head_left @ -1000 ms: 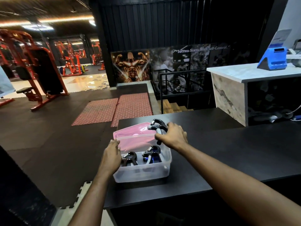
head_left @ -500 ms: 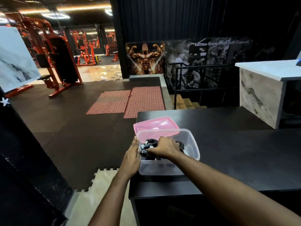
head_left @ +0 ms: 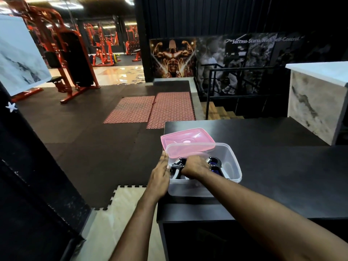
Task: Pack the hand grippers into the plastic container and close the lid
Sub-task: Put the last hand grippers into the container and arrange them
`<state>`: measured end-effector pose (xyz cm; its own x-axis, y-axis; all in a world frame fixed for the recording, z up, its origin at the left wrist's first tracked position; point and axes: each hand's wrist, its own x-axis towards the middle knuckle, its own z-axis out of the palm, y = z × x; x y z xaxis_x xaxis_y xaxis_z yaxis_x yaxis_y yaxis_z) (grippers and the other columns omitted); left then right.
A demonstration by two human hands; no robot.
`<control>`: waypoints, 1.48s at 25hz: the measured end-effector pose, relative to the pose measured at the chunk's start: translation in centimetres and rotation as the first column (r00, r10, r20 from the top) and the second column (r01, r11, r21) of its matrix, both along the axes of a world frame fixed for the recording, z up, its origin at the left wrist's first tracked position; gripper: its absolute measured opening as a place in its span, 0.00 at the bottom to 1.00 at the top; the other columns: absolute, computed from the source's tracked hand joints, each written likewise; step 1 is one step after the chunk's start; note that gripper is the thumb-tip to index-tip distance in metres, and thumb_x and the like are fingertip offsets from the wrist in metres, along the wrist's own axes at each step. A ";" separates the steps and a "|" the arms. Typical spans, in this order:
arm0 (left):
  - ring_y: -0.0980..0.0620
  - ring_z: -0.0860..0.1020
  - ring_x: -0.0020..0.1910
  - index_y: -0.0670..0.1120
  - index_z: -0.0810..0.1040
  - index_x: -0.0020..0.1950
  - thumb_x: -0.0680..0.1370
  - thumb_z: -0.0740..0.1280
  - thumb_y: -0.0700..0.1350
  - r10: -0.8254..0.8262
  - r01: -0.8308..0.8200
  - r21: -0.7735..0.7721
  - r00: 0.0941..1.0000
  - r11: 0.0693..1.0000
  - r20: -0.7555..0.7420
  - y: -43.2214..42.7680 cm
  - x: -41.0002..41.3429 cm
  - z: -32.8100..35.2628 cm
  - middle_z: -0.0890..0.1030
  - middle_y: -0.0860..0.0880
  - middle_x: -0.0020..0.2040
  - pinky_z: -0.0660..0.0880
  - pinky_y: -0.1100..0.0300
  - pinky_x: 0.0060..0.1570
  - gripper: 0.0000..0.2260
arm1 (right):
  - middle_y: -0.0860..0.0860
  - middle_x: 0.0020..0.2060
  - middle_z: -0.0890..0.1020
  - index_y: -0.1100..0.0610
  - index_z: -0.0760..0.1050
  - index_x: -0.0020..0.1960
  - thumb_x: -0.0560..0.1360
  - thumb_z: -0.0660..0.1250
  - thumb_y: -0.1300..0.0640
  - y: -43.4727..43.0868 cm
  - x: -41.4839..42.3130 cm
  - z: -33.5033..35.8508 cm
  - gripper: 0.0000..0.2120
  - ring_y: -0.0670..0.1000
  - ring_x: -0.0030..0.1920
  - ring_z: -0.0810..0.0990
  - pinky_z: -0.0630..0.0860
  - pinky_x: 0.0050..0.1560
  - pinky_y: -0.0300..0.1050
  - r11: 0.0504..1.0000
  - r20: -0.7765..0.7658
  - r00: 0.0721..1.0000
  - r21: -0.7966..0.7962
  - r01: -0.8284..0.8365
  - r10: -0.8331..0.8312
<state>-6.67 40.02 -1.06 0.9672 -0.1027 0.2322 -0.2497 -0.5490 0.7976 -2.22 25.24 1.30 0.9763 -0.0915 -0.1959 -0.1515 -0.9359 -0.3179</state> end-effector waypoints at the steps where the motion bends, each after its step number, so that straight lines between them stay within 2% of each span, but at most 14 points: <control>1: 0.61 0.54 0.75 0.41 0.60 0.77 0.82 0.56 0.35 0.003 -0.003 -0.002 1.000 1.000 -0.004 0.0 0.0 -0.1 0.57 0.47 0.79 0.50 0.63 0.76 0.23 | 0.57 0.53 0.84 0.57 0.81 0.55 0.70 0.71 0.49 -0.2 0.1 -0.2 0.18 0.58 0.54 0.82 0.79 0.50 0.48 1.000 -0.009 1.000 -0.017 -0.017 0.017; 4: 0.62 0.54 0.74 0.43 0.60 0.78 0.82 0.56 0.36 0.017 -0.017 0.004 1.000 1.000 -0.019 0.0 0.1 -0.3 0.57 0.48 0.79 0.49 0.65 0.75 0.23 | 0.58 0.54 0.83 0.58 0.80 0.57 0.70 0.69 0.56 -0.8 0.4 -0.4 0.16 0.59 0.54 0.82 0.79 0.48 0.48 0.998 -0.029 0.998 -0.048 -0.051 0.049; 7: 0.62 0.54 0.75 0.43 0.60 0.78 0.82 0.56 0.37 0.043 -0.042 0.017 0.999 0.999 -0.023 -0.1 0.1 -0.4 0.57 0.49 0.79 0.49 0.66 0.74 0.23 | 0.58 0.51 0.84 0.60 0.80 0.52 0.69 0.69 0.56 -1.0 0.5 -0.4 0.14 0.60 0.52 0.83 0.79 0.46 0.47 0.998 -0.040 0.998 -0.030 -0.056 0.055; 11: 0.54 0.55 0.79 0.42 0.59 0.78 0.82 0.55 0.37 0.071 -0.067 0.079 0.997 0.995 -0.041 -1.0 0.0 -0.4 0.56 0.46 0.80 0.48 0.66 0.74 0.23 | 0.57 0.52 0.83 0.60 0.80 0.52 0.69 0.71 0.52 -1.7 1.0 -0.9 0.15 0.59 0.52 0.83 0.78 0.45 0.46 1.000 -0.026 1.000 -0.004 -0.014 0.014; 14: 0.52 0.56 0.79 0.42 0.59 0.78 0.81 0.55 0.37 0.077 -0.070 0.118 0.996 0.991 -0.053 -2.2 -0.2 -0.6 0.58 0.45 0.80 0.50 0.65 0.74 0.24 | 0.55 0.44 0.84 0.58 0.81 0.45 0.67 0.73 0.57 -3.6 1.1 -0.2 0.08 0.57 0.46 0.84 0.78 0.40 0.44 0.997 -0.054 0.997 -0.043 -0.059 0.056; 15: 0.51 0.57 0.79 0.42 0.60 0.78 0.81 0.55 0.38 0.078 -0.072 0.118 0.996 0.990 -0.047 -2.5 -0.3 -0.5 0.59 0.45 0.79 0.51 0.63 0.75 0.23 | 0.55 0.41 0.84 0.58 0.82 0.43 0.66 0.73 0.56 -4.5 1.0 0.2 0.08 0.57 0.44 0.84 0.78 0.39 0.44 0.999 -0.006 0.999 -0.017 -0.037 0.036; 17: 0.48 0.65 0.75 0.43 0.63 0.77 0.82 0.56 0.41 0.089 -0.085 0.090 0.995 0.992 -0.039 -3.2 -0.1 -0.2 0.66 0.43 0.76 0.61 0.58 0.74 0.22 | 0.53 0.39 0.84 0.56 0.81 0.43 0.67 0.70 0.54 -6.8 0.8 1.1 0.07 0.57 0.41 0.81 0.79 0.41 0.46 0.997 0.236 0.969 0.056 0.061 -0.072; 19: 0.44 0.76 0.64 0.48 0.65 0.76 0.82 0.57 0.45 0.128 -0.125 0.046 0.989 0.991 -0.071 -3.7 0.5 0.5 0.76 0.41 0.68 0.71 0.55 0.63 0.21 | 0.54 0.46 0.84 0.54 0.80 0.49 0.69 0.66 0.55 -9.7 0.8 1.8 0.10 0.57 0.47 0.79 0.76 0.48 0.50 0.983 0.486 0.860 -0.007 0.182 -0.156; 20: 0.42 0.78 0.60 0.50 0.64 0.76 0.81 0.58 0.46 0.154 -0.151 0.038 0.982 0.988 -0.105 -4.1 0.9 0.8 0.78 0.39 0.65 0.73 0.53 0.60 0.21 | 0.55 0.50 0.82 0.55 0.78 0.53 0.71 0.66 0.54 -11.5 0.7 1.8 0.13 0.58 0.52 0.77 0.74 0.51 0.52 0.968 0.517 0.835 -0.045 0.247 -0.189; 22: 0.35 0.78 0.58 0.50 0.65 0.75 0.79 0.58 0.43 0.229 -0.215 0.110 0.962 0.970 -0.145 -5.0 1.6 1.4 0.79 0.35 0.61 0.75 0.48 0.57 0.23 | 0.58 0.57 0.80 0.58 0.75 0.60 0.72 0.66 0.54 -14.7 0.3 1.6 0.18 0.62 0.58 0.77 0.73 0.54 0.54 0.933 0.382 0.862 -0.003 0.361 -0.333; 24: 0.33 0.78 0.56 0.47 0.68 0.73 0.75 0.57 0.37 0.309 -0.283 0.224 0.946 0.933 -0.095 -6.0 2.3 2.0 0.79 0.33 0.58 0.76 0.46 0.55 0.25 | 0.60 0.56 0.81 0.59 0.77 0.59 0.72 0.65 0.58 -16.9 -0.2 0.8 0.16 0.63 0.56 0.80 0.74 0.47 0.50 0.912 0.211 0.889 0.038 0.409 -0.408; 25: 0.32 0.79 0.55 0.46 0.69 0.72 0.74 0.58 0.36 0.330 -0.302 0.260 0.941 0.917 -0.070 -6.7 2.7 2.3 0.79 0.33 0.57 0.77 0.45 0.53 0.26 | 0.59 0.54 0.83 0.59 0.79 0.56 0.72 0.64 0.59 -17.7 -0.4 0.3 0.14 0.63 0.54 0.81 0.73 0.44 0.48 0.910 0.190 0.892 0.032 0.413 -0.411; 29: 0.33 0.80 0.53 0.43 0.72 0.69 0.72 0.61 0.33 0.314 -0.288 0.289 0.948 0.913 -0.047 -10.6 4.0 2.9 0.81 0.34 0.56 0.77 0.45 0.50 0.25 | 0.58 0.50 0.84 0.59 0.81 0.51 0.72 0.66 0.61 -21.0 -0.3 -0.2 0.10 0.62 0.50 0.83 0.71 0.41 0.47 0.894 0.233 0.866 0.036 0.446 -0.442; 37: 0.33 0.80 0.54 0.42 0.75 0.65 0.71 0.61 0.33 0.254 -0.237 0.269 0.967 0.934 -0.030 -21.5 7.3 2.8 0.82 0.35 0.55 0.77 0.46 0.50 0.22 | 0.59 0.50 0.84 0.59 0.81 0.51 0.72 0.66 0.61 -31.5 1.7 0.1 0.10 0.62 0.51 0.83 0.75 0.43 0.47 0.852 0.257 0.818 0.046 0.521 -0.514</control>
